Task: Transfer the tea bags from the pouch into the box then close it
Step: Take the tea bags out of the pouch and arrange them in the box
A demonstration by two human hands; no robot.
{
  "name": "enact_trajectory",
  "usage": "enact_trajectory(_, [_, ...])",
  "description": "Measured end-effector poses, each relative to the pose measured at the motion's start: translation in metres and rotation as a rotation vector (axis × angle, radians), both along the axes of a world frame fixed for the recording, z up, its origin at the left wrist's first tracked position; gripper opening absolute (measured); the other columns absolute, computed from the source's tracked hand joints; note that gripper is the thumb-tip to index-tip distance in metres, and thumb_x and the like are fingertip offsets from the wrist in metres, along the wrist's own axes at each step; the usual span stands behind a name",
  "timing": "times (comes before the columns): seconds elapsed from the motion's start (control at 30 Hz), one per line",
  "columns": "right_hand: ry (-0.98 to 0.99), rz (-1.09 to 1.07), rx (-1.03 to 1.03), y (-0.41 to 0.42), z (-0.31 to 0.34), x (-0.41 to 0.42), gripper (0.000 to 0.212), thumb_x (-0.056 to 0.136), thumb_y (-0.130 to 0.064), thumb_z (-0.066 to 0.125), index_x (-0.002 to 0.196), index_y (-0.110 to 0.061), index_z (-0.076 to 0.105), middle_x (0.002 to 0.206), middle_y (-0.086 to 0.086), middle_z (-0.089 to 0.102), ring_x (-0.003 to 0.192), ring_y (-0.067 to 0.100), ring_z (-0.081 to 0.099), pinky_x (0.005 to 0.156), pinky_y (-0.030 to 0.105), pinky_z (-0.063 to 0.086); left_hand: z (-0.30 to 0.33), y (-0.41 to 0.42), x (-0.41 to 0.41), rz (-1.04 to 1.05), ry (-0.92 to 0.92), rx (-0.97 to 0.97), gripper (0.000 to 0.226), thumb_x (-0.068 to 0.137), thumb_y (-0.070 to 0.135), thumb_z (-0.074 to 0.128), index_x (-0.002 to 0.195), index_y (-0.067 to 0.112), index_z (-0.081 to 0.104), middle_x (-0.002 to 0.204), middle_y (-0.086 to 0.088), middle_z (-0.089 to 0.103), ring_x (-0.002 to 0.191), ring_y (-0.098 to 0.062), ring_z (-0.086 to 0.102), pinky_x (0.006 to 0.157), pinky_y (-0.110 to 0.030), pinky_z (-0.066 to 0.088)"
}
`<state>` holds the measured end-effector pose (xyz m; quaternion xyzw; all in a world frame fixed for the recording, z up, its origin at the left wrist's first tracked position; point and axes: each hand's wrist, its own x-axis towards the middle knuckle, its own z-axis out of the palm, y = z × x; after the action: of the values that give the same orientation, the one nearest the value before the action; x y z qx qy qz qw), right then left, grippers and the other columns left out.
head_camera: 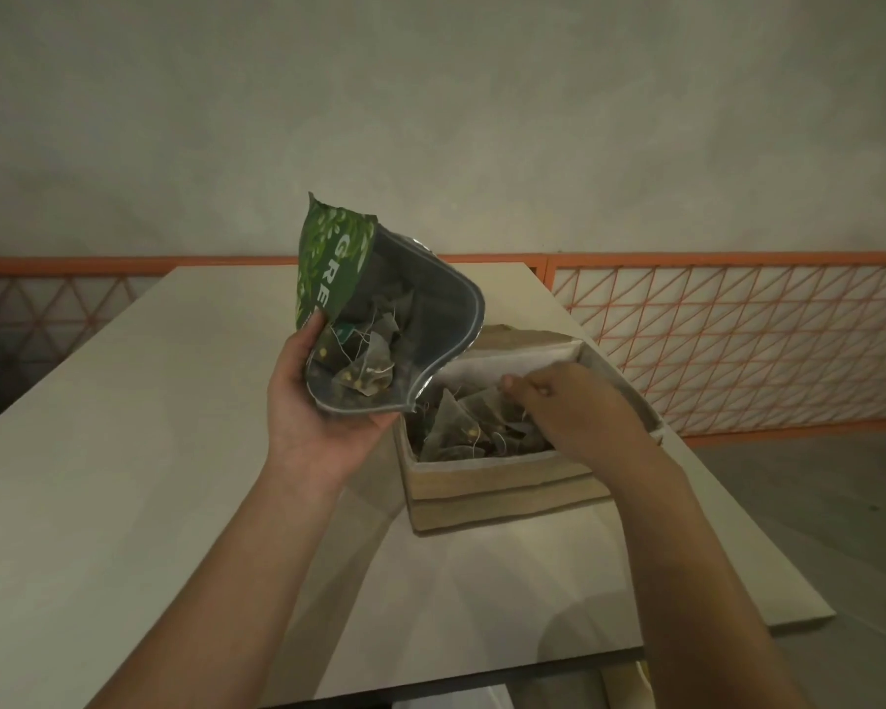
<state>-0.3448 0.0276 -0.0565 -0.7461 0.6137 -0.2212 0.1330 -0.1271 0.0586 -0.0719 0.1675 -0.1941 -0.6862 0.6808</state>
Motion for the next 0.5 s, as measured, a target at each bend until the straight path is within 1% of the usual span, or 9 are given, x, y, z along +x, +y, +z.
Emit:
enact_trajectory(0.03, [-0.053,-0.011,-0.131,0.004,0.002,0.004,0.032,0.098,-0.043,0.048,0.097,-0.022,0.073,0.091,0.000,0.066,0.084,0.017,0.061,0.089,0.044,0.052,0.001,0.001,-0.001,0.004,-0.002,0.003,0.057,0.091,0.044,0.057,0.144,0.023,0.054,0.153,-0.010,0.048,0.140,-0.032,0.045,0.115,-0.044,0.035])
enact_trajectory(0.07, [-0.149,-0.011,-0.281,0.010,0.006,0.011,0.024,0.097,-0.037,0.054,0.099,-0.021,0.072,0.097,-0.002,0.064,0.089,0.015,0.059,0.087,0.038,0.052,0.001,0.001,-0.001,0.007,-0.002,0.009,0.057,0.090,0.044,0.058,0.143,0.022,0.055,0.152,-0.010,0.049,0.140,-0.033,0.045,0.115,-0.044,0.035])
enact_trajectory(0.13, [-0.362,0.051,-0.522,0.029,0.016,0.028,0.010,0.091,-0.027,0.063,0.095,-0.020,0.070,0.094,-0.007,0.060,0.086,0.006,0.053,0.079,0.021,0.047,0.003,0.004,-0.003,0.010,-0.006,0.016,0.058,0.089,0.045,0.059,0.141,0.021,0.058,0.150,-0.010,0.051,0.138,-0.032,0.048,0.112,-0.042,0.039])
enact_trajectory(0.17, [-0.408,0.098,-0.586,0.036,0.020,0.038,0.007,0.089,-0.024,0.067,0.093,-0.020,0.070,0.089,-0.009,0.059,0.082,0.004,0.051,0.075,0.016,0.044,0.005,0.005,-0.005,0.015,-0.013,0.020,0.058,0.089,0.045,0.058,0.141,0.020,0.058,0.149,-0.009,0.053,0.135,-0.031,0.052,0.108,-0.041,0.044])
enact_trajectory(0.2, [-0.410,0.144,-0.626,0.042,0.023,0.048,0.008,0.087,-0.022,0.070,0.094,-0.020,0.071,0.085,-0.009,0.059,0.080,0.004,0.050,0.072,0.016,0.041,0.007,0.006,-0.006,0.028,-0.023,0.025,0.058,0.089,0.045,0.057,0.140,0.018,0.058,0.147,-0.009,0.055,0.129,-0.029,0.057,0.101,-0.039,0.050])
enact_trajectory(0.27, [-0.335,0.200,-0.669,0.045,0.021,0.067,0.017,0.084,-0.023,0.071,0.100,-0.020,0.074,0.086,-0.006,0.062,0.084,0.013,0.052,0.073,0.025,0.042,0.010,0.009,-0.007,0.048,-0.047,0.022,0.055,0.090,0.045,0.054,0.134,0.013,0.063,0.138,-0.011,0.062,0.115,-0.027,0.064,0.088,-0.034,0.057])
enact_trajectory(0.33, [-0.186,0.166,-0.684,0.044,0.018,0.084,0.025,0.083,-0.032,0.069,0.104,-0.020,0.074,0.094,0.000,0.062,0.092,0.022,0.053,0.077,0.036,0.041,0.012,0.011,-0.008,0.054,-0.064,0.014,0.049,0.089,0.045,0.054,0.121,0.012,0.070,0.123,-0.010,0.068,0.106,-0.024,0.068,0.084,-0.031,0.058])
enact_trajectory(0.43, [0.050,0.001,-0.619,0.044,0.012,0.105,0.043,0.082,-0.057,0.062,0.107,-0.023,0.072,0.105,0.004,0.054,0.100,0.026,0.046,0.081,0.037,0.035,0.013,0.014,-0.009,0.055,-0.053,0.011,0.047,0.089,0.044,0.055,0.118,0.012,0.072,0.121,-0.008,0.069,0.108,-0.023,0.068,0.092,-0.031,0.055])
enact_trajectory(0.5, [0.090,-0.062,-0.584,0.045,0.010,0.111,0.048,0.077,-0.065,0.062,0.098,-0.024,0.075,0.104,0.004,0.052,0.099,0.026,0.043,0.081,0.037,0.034,0.014,0.015,-0.010,0.052,-0.058,-0.006,0.050,0.092,0.044,0.053,0.124,0.010,0.069,0.126,-0.011,0.067,0.112,-0.026,0.067,0.097,-0.035,0.055])
